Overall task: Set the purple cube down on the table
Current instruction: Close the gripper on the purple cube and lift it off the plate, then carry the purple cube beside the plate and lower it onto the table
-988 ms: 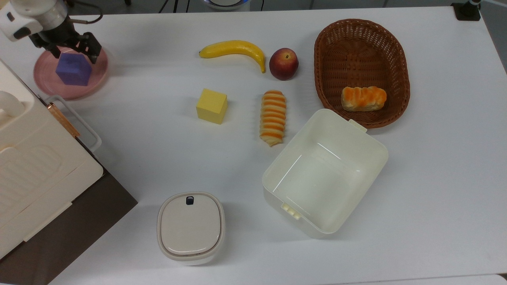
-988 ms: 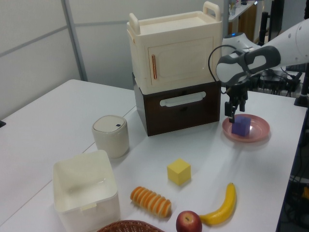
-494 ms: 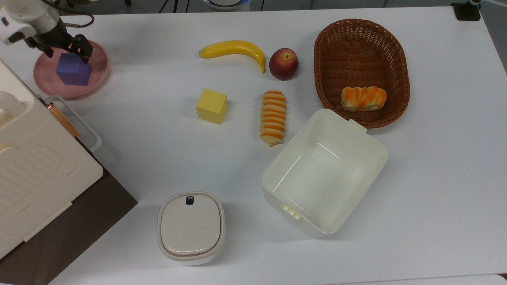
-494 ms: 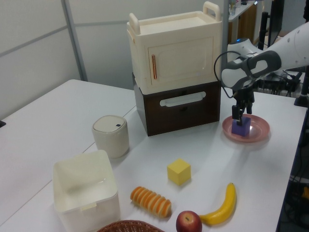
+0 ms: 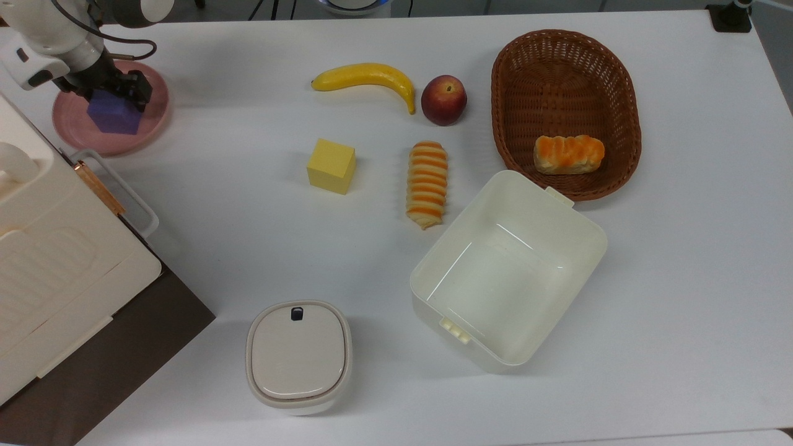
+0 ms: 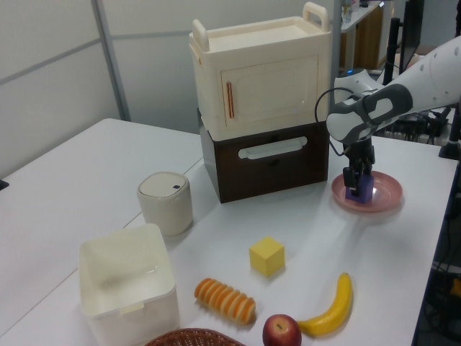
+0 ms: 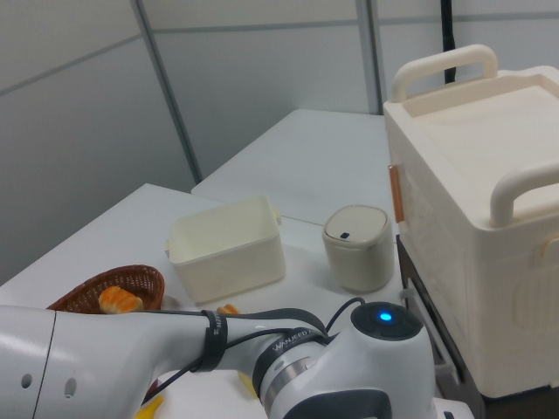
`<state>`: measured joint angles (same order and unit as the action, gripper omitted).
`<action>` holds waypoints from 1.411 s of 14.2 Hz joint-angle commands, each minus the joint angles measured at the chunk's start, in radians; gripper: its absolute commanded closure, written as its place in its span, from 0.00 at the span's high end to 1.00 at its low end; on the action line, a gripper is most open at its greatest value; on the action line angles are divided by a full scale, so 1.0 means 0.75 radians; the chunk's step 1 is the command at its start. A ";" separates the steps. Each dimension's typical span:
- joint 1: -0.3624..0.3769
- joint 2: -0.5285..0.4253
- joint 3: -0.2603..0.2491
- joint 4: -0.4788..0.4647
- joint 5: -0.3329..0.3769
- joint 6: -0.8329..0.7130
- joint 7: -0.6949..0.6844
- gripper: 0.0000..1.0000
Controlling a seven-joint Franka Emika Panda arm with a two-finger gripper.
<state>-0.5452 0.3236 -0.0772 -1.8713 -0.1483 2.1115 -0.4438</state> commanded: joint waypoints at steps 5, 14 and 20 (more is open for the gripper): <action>0.015 -0.082 0.015 0.030 -0.019 -0.062 -0.053 0.12; 0.168 -0.098 0.258 0.145 -0.013 -0.236 0.321 0.18; 0.324 -0.057 0.299 0.143 -0.013 -0.220 0.587 1.00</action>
<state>-0.3476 0.2795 0.1539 -1.7602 -0.1482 1.9558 -0.0794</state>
